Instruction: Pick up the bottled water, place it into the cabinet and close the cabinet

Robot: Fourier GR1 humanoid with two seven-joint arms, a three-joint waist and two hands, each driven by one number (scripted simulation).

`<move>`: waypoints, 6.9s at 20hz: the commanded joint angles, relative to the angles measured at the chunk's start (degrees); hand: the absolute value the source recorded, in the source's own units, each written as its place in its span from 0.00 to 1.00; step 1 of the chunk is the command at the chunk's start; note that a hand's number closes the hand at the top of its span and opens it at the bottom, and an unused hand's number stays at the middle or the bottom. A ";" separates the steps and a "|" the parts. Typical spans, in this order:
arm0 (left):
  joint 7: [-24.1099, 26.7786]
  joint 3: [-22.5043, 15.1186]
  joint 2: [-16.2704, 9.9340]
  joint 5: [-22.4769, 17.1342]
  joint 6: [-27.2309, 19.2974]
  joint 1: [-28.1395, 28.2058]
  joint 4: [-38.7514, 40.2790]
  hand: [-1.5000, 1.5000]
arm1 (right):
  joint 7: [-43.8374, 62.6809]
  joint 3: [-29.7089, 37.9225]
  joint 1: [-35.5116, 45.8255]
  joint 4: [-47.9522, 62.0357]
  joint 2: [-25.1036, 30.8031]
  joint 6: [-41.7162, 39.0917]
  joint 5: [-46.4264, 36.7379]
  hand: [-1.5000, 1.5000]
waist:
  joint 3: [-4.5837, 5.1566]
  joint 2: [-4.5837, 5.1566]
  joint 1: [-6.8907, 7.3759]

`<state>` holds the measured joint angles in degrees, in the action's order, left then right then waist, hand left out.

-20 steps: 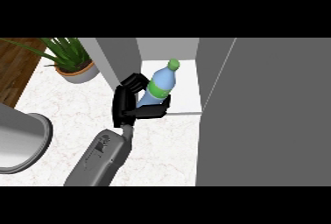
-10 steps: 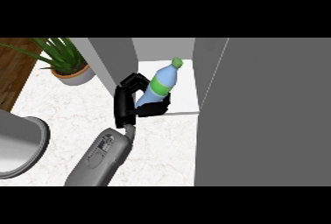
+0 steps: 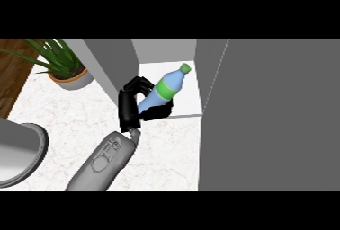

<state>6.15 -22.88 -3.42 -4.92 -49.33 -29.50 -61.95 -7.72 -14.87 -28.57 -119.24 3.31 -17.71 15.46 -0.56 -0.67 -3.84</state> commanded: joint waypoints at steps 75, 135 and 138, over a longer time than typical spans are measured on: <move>6.13 -7.81 -5.68 -12.39 30.68 37.40 -56.12 0.00 | 1.17 -8.86 -8.09 -9.63 7.26 -0.60 -9.60 1.00 | 0.58 0.36 4.33; 18.03 41.62 -17.04 -49.45 79.44 83.56 -65.39 0.00 | 26.89 6.70 71.47 39.86 -1.76 9.11 13.08 1.00 | 0.57 0.85 5.30; 16.43 46.83 -18.87 -55.63 82.68 87.67 -67.04 0.00 | 20.70 5.16 69.73 45.95 -2.17 4.39 10.55 1.00 | 0.54 0.91 5.91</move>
<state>23.78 21.62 -22.55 -58.66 30.57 56.49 -128.63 18.43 -11.43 37.88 -84.02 1.67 -10.16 28.10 -0.20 -0.65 1.47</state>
